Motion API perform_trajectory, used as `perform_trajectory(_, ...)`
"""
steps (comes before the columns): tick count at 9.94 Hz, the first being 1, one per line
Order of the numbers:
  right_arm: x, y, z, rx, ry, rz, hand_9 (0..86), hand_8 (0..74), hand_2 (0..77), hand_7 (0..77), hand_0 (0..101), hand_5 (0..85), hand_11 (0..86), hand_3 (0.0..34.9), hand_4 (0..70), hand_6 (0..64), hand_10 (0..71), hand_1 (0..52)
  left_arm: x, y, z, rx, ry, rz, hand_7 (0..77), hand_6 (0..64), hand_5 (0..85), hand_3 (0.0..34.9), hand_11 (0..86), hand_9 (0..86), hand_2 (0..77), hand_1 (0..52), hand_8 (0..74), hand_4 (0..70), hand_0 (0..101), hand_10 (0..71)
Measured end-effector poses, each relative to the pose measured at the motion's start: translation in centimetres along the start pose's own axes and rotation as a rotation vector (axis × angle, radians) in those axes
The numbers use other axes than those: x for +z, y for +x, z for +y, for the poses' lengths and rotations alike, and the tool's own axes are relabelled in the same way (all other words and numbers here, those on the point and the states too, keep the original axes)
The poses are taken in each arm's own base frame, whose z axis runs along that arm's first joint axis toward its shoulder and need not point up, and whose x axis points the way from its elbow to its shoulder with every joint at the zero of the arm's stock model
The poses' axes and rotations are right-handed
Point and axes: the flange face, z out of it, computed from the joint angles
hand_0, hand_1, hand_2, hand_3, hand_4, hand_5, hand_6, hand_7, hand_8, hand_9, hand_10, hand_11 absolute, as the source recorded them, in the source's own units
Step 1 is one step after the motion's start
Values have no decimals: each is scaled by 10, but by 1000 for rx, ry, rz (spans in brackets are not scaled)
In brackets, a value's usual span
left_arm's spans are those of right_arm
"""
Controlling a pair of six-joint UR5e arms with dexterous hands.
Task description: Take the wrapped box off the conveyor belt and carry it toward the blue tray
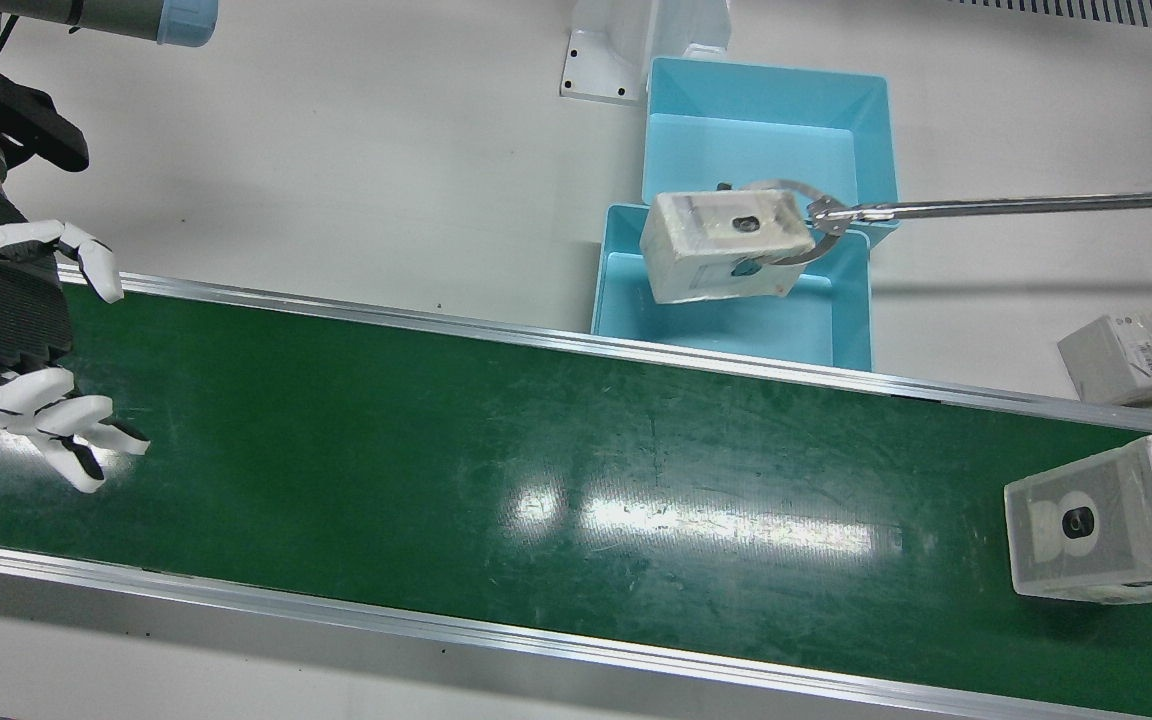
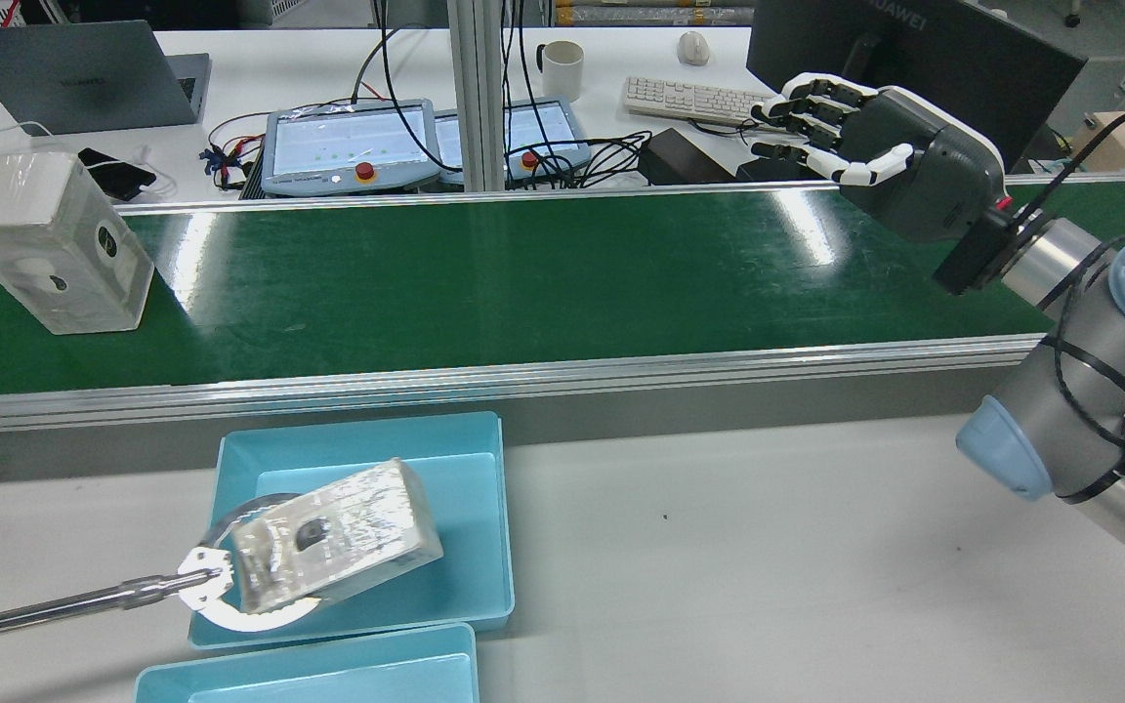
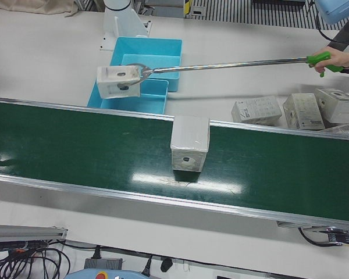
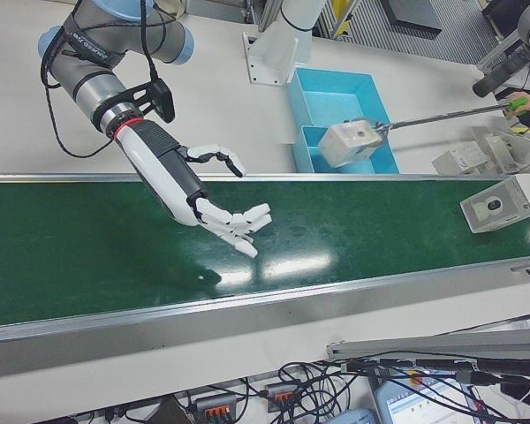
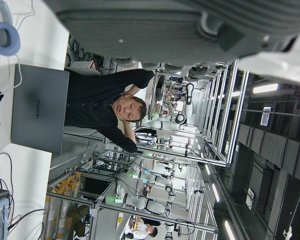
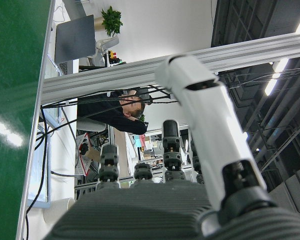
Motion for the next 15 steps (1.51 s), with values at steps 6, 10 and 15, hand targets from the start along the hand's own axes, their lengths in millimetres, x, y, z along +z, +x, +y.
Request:
perform_trajectory(6, -1, -1, 2, -1, -1, -8, 229, 240, 496, 338, 565, 355, 153, 56, 256, 229, 180, 311, 0, 0, 0, 0, 0, 0, 5, 0, 11, 0, 5, 0, 5, 0, 5, 0, 0, 0)
perform_trajectory(10, -3, -1, 0, -3, 5, -2, 22, 125, 540, 136, 610, 240, 16, 117, 104, 65, 71, 360, 0, 0, 0, 0, 0, 0, 5, 0, 5, 0, 0, 0, 5, 0, 5, 0, 0, 5)
perform_trajectory(15, 1, 16, -6, 6, 15, 24, 71, 153, 415, 229, 583, 229, 65, 119, 213, 120, 120, 278, 0, 0, 0, 0, 0, 0, 5, 0, 5, 0, 0, 5, 11, 0, 5, 0, 0, 5)
